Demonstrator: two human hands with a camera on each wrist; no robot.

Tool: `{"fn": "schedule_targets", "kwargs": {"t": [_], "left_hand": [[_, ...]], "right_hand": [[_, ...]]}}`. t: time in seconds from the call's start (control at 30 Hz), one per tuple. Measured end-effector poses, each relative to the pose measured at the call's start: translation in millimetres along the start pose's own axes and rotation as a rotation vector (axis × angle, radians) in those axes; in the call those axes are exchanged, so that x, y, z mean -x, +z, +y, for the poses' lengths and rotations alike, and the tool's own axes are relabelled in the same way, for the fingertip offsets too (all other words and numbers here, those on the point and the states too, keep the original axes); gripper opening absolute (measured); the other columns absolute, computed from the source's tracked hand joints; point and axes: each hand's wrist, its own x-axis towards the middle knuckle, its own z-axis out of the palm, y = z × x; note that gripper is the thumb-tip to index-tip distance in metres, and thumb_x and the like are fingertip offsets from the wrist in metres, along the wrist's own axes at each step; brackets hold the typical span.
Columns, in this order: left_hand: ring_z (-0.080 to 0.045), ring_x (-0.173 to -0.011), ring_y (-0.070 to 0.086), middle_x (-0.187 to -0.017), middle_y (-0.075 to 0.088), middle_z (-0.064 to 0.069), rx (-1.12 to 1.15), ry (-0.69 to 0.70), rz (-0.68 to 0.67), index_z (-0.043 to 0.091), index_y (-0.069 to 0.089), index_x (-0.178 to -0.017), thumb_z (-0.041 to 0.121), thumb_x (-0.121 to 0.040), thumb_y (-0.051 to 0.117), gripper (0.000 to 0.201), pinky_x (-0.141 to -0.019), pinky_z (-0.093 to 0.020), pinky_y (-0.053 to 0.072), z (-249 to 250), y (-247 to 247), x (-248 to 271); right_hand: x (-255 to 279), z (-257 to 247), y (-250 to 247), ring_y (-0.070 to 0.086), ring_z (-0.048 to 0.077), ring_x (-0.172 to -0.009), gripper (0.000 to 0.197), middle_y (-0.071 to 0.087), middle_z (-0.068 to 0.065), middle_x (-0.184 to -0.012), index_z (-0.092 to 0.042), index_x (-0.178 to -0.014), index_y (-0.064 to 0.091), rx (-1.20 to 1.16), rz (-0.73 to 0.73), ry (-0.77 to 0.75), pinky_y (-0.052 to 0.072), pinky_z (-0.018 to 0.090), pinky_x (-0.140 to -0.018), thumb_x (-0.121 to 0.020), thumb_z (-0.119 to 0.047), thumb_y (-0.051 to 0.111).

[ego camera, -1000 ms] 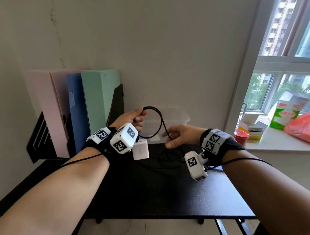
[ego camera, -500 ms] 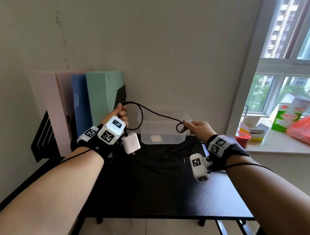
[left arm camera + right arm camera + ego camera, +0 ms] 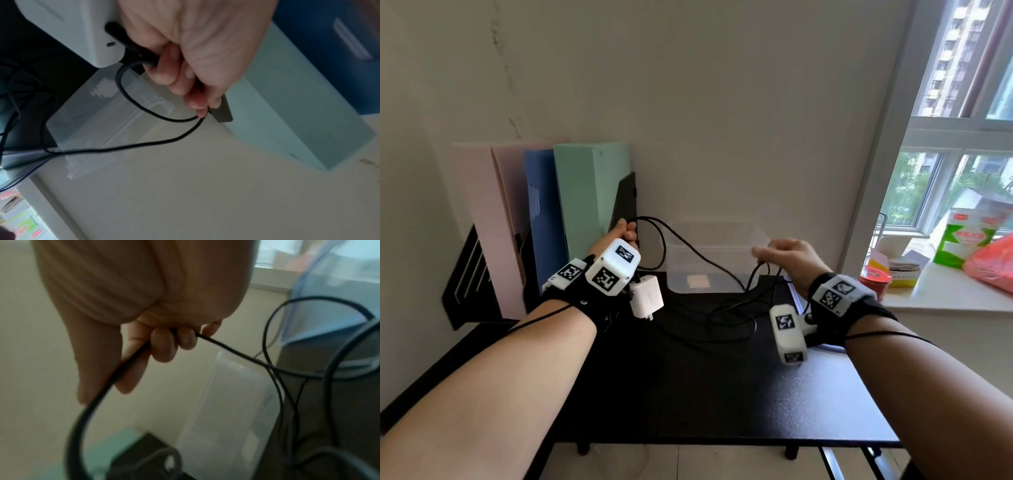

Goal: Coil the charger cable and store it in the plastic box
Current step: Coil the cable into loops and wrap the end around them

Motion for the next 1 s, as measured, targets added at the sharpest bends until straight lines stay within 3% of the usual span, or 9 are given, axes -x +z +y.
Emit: {"fn": "schedule_targets", "kwargs": {"t": [0.07,0.13,0.2,0.33,0.43,0.57,0.77,0.87,1.0], "left_hand": [[-0.001,-0.024,0.039,-0.038,0.051,0.009,-0.015,-0.029,0.005,0.019,0.052,-0.076,0.039,-0.093,0.044,0.028,-0.027,-0.011,0.030,-6,5,0],[-0.002,-0.024,0.038,-0.039,0.051,0.009,-0.024,-0.059,-0.009,0.019,0.052,-0.076,0.037,-0.096,0.041,0.030,-0.027,-0.011,0.030,-11,14,3],[-0.002,-0.024,0.037,-0.039,0.051,0.009,-0.030,-0.083,-0.026,0.018,0.052,-0.075,0.036,-0.097,0.041,0.030,-0.027,-0.011,0.029,-16,24,9],[-0.001,-0.023,0.032,-0.038,0.050,0.008,0.015,-0.119,-0.054,0.017,0.053,-0.075,0.035,-0.097,0.041,0.032,-0.025,-0.012,0.026,-21,39,16],[-0.001,-0.022,0.029,-0.038,0.051,0.008,0.031,-0.101,-0.046,0.018,0.053,-0.075,0.037,-0.098,0.039,0.033,-0.025,-0.012,0.022,-16,41,15],[-0.001,-0.023,0.032,-0.042,0.057,0.009,0.002,-0.013,-0.001,0.017,0.056,-0.077,0.034,-0.097,0.044,0.029,-0.027,-0.011,0.024,-12,36,11],[-0.002,-0.031,0.044,-0.061,0.061,0.006,-0.168,0.004,-0.006,0.017,0.071,-0.056,0.035,-0.095,0.047,0.049,-0.031,-0.009,0.032,-27,33,8],[-0.004,-0.041,0.059,-0.058,0.071,0.005,-0.214,-0.002,-0.028,0.014,0.064,-0.075,0.030,-0.095,0.049,0.030,-0.038,-0.012,0.044,-39,40,11],[-0.012,-0.051,0.065,-0.061,0.070,-0.002,-0.305,-0.054,-0.132,0.009,0.063,-0.085,0.029,-0.094,0.050,0.025,-0.053,-0.021,0.054,-50,47,17]], "right_hand": [[2,1,12,0.040,0.004,-0.049,0.035,0.045,-0.010,-0.048,-0.020,-0.053,0.057,0.446,-0.209,0.016,0.036,0.023,-0.060,-0.057,-0.042,0.082],[6,-3,28,0.053,0.002,-0.062,0.037,0.058,-0.014,-0.060,-0.028,-0.067,0.059,0.692,-0.328,-0.020,0.041,0.033,-0.081,-0.048,-0.053,0.078],[11,-7,44,0.061,0.005,-0.087,0.047,0.067,-0.016,-0.088,-0.032,-0.094,0.057,0.746,-0.391,-0.011,0.038,0.039,-0.098,-0.057,-0.054,0.076],[22,-15,67,0.054,0.018,-0.120,0.087,0.058,-0.002,-0.130,-0.021,-0.139,0.035,0.850,-0.642,0.113,0.040,0.040,-0.106,-0.068,-0.057,0.072],[34,-15,67,0.059,0.018,-0.112,0.074,0.062,-0.001,-0.121,-0.017,-0.130,0.048,0.912,-0.800,0.165,0.046,0.029,-0.092,-0.068,-0.043,0.079],[39,-12,66,0.058,0.007,-0.060,0.033,0.065,-0.004,-0.069,-0.010,-0.101,0.068,1.080,-0.912,0.114,0.045,0.021,-0.062,-0.078,-0.033,0.073],[28,-35,61,0.057,-0.006,-0.064,0.015,0.067,-0.016,-0.070,-0.017,-0.092,0.075,0.592,-0.804,-0.088,0.042,0.008,-0.070,-0.084,-0.028,0.067],[20,-47,62,0.059,-0.007,-0.077,0.019,0.072,-0.002,-0.095,-0.015,-0.099,0.073,0.502,-0.685,-0.221,0.045,0.010,-0.081,-0.088,-0.026,0.063],[9,-59,65,0.064,-0.005,-0.079,0.014,0.072,-0.008,-0.085,-0.015,-0.089,0.075,0.333,-0.470,-0.248,0.047,0.010,-0.084,-0.086,-0.025,0.066]]}}
